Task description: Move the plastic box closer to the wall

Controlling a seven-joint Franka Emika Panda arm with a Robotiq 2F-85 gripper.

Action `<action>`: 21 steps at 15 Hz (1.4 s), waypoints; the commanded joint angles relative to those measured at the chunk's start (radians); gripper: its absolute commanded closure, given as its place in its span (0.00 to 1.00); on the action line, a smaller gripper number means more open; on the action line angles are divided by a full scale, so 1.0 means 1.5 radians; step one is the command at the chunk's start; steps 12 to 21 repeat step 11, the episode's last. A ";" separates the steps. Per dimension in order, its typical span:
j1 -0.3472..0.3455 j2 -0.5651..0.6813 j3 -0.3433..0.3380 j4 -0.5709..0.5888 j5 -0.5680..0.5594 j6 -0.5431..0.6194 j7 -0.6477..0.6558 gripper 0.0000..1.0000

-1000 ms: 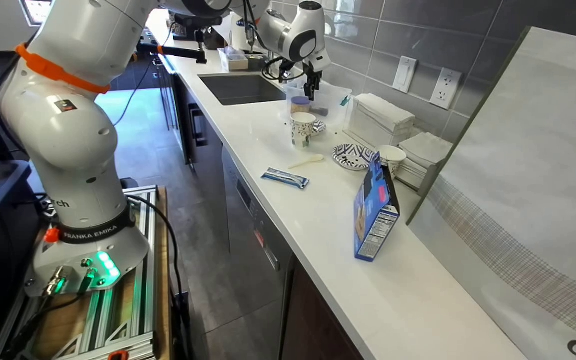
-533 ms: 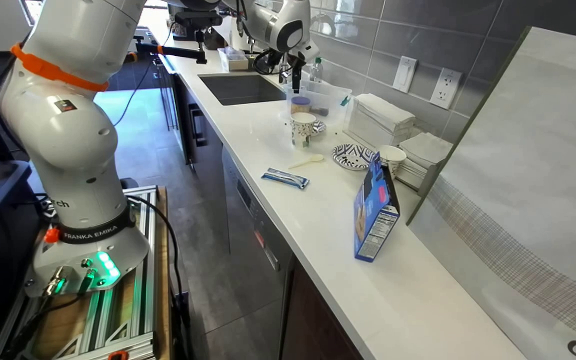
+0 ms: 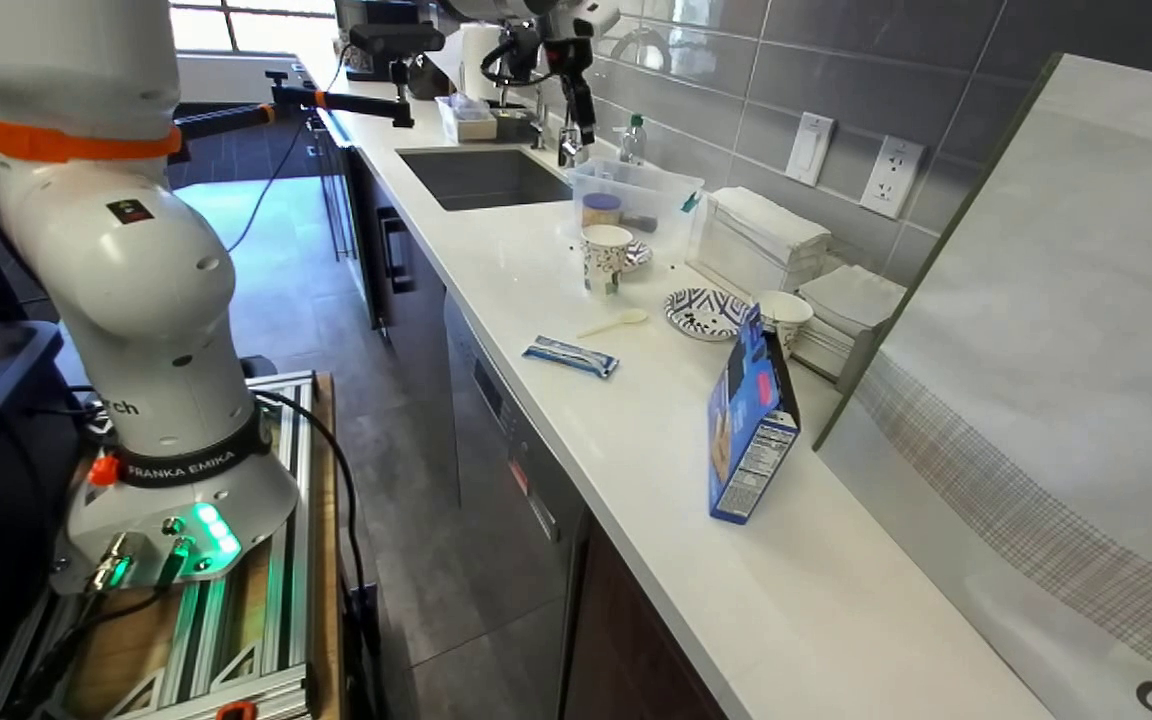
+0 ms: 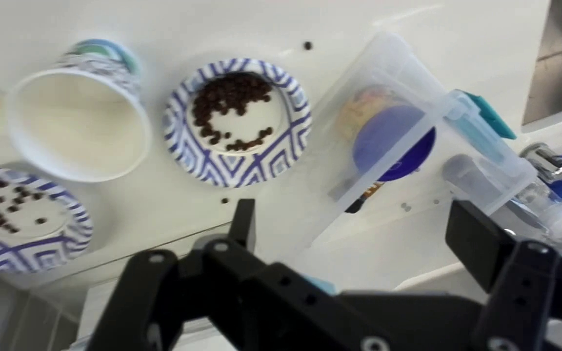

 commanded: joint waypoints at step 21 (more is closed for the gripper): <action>-0.115 -0.362 0.101 -0.146 0.140 -0.479 -0.032 0.00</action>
